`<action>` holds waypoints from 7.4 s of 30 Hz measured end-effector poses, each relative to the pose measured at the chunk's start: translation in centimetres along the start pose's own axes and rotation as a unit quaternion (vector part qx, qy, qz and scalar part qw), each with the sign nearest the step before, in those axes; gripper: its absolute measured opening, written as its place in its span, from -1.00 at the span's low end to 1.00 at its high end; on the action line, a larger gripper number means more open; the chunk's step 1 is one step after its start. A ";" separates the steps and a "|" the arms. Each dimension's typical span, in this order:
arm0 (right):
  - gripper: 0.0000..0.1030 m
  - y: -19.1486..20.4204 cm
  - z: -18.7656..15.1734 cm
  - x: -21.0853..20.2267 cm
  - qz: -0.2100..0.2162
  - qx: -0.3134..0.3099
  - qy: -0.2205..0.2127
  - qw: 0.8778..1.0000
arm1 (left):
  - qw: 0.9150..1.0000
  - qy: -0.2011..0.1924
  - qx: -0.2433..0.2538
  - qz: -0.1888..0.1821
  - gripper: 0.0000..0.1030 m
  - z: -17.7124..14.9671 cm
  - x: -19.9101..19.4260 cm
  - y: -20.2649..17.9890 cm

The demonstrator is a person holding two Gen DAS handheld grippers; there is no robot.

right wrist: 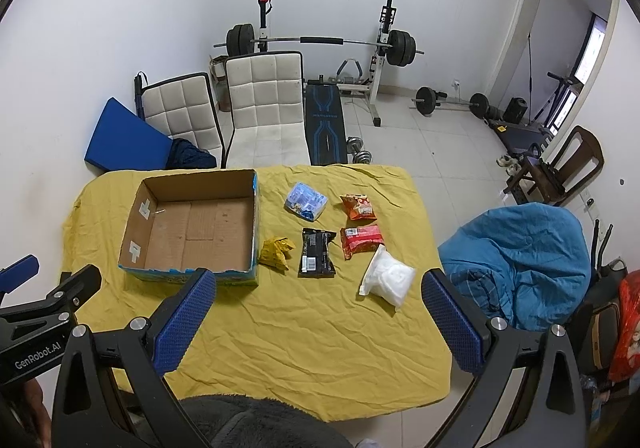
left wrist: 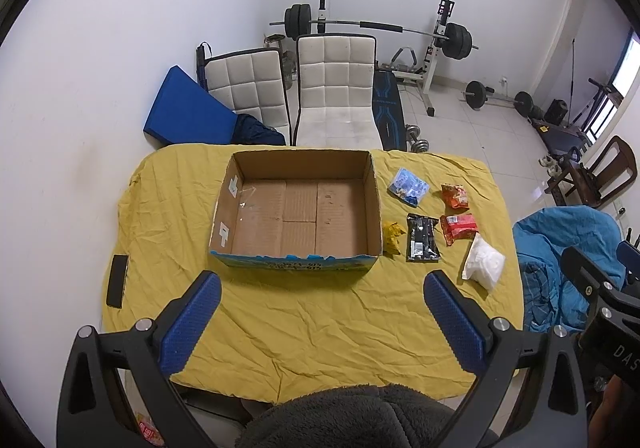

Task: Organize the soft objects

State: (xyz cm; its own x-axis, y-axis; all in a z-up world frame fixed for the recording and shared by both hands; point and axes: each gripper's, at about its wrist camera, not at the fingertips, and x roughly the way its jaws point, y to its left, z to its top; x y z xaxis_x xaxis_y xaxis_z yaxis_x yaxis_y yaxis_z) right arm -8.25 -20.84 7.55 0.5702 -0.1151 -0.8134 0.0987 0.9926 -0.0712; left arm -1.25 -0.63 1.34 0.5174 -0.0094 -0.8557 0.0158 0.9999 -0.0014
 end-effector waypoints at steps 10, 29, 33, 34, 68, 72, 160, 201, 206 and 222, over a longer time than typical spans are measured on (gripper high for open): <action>1.00 0.2 0.1 -0.1 -0.002 0.000 -0.003 1.000 | 1.000 -0.005 0.000 -0.002 1.00 0.3 -0.6 0.0; 1.00 0.3 0.6 0.0 0.001 -0.001 -0.006 1.000 | 1.000 -0.007 -0.003 -0.003 1.00 1.6 -0.6 -0.4; 1.00 0.3 0.6 0.0 0.000 -0.001 -0.007 1.000 | 1.000 -0.007 -0.002 -0.003 1.00 0.9 -0.7 -0.1; 1.00 0.3 0.6 0.0 0.001 0.000 -0.007 1.000 | 1.000 -0.006 -0.003 -0.003 1.00 0.9 -0.7 -0.1; 1.00 -11.3 0.6 11.1 -0.018 0.149 0.084 0.985 | 0.998 0.000 0.030 -0.055 1.00 4.2 6.2 -5.0; 1.00 -16.5 -0.5 19.3 -0.027 0.189 0.138 0.972 | 0.993 0.055 0.063 -0.084 1.00 6.0 13.2 -9.8; 0.40 8.6 7.4 29.5 0.189 0.058 0.203 0.959 | 0.993 0.087 0.035 -0.077 -0.04 9.0 21.5 1.5; 0.70 24.8 8.3 52.0 0.120 -0.072 0.293 0.946 | 0.947 0.292 -0.012 -0.136 0.33 10.4 45.4 13.3; 0.84 24.2 8.2 50.2 0.114 -0.067 0.284 0.949 | 0.956 0.267 -0.013 -0.126 0.73 10.7 43.2 13.6; 1.00 23.1 5.0 41.8 0.082 -0.027 0.220 0.972 | 0.985 0.162 -0.030 -0.060 0.99 7.8 33.5 15.5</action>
State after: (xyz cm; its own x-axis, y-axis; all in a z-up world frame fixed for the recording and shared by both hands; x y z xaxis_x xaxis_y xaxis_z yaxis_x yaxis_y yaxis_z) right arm 21.92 -2.88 -25.19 0.1704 0.0612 -0.9835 -0.0142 0.9981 0.0597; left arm 23.01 14.43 -23.30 0.2150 -0.1330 -0.9675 0.0040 0.9908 -0.1353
